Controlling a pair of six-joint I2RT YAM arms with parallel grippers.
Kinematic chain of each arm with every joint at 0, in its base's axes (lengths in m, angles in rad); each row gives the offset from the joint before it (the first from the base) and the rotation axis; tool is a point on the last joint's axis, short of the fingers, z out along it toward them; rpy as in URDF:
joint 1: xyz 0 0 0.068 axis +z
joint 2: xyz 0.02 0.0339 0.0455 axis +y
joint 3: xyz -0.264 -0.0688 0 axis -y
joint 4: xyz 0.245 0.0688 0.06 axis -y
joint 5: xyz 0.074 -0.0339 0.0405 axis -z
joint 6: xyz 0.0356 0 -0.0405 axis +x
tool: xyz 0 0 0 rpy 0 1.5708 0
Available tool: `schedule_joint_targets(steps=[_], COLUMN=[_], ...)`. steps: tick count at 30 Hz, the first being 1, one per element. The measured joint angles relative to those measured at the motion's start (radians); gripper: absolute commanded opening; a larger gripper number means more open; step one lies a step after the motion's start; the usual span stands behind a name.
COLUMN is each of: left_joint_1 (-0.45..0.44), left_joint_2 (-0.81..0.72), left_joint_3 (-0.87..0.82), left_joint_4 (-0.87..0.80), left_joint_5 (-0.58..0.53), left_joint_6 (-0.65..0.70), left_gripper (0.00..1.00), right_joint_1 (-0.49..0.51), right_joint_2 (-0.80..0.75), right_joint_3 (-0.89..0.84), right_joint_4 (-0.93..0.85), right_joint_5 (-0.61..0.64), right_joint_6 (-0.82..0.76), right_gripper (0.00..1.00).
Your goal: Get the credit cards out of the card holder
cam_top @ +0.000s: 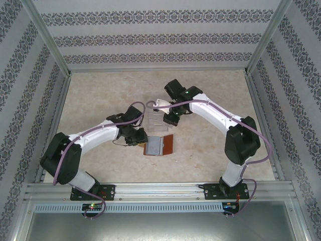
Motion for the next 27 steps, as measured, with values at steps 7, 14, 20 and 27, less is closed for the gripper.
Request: schedule_joint_targets(steps=[7,14,20,27], left_joint_1=[0.037,0.046,0.051,0.057], left_joint_2=[-0.130,-0.214,-0.259,-0.291], left_joint_3=[-0.081,-0.133,-0.161,-0.184], left_joint_4=[-0.034,-0.050,-0.064,-0.084], left_joint_5=[-0.029,-0.049,-0.063,-0.072], left_joint_6=[-0.012,-0.036,-0.055,-0.066], left_gripper=[0.20,0.20,0.20,0.21], right_joint_1=[0.001,0.004,0.011,0.021], right_joint_2=[0.151,0.309,0.388,0.463], right_joint_3=[0.221,0.419,0.504,0.582], right_joint_4=[-0.112,-0.227,-0.298,-0.346], right_joint_5=[-0.003,-0.003,-0.004,-0.004], right_joint_6=[-0.178,-0.262,-0.303,-0.318], right_gripper=[0.00,0.00,0.00,0.00])
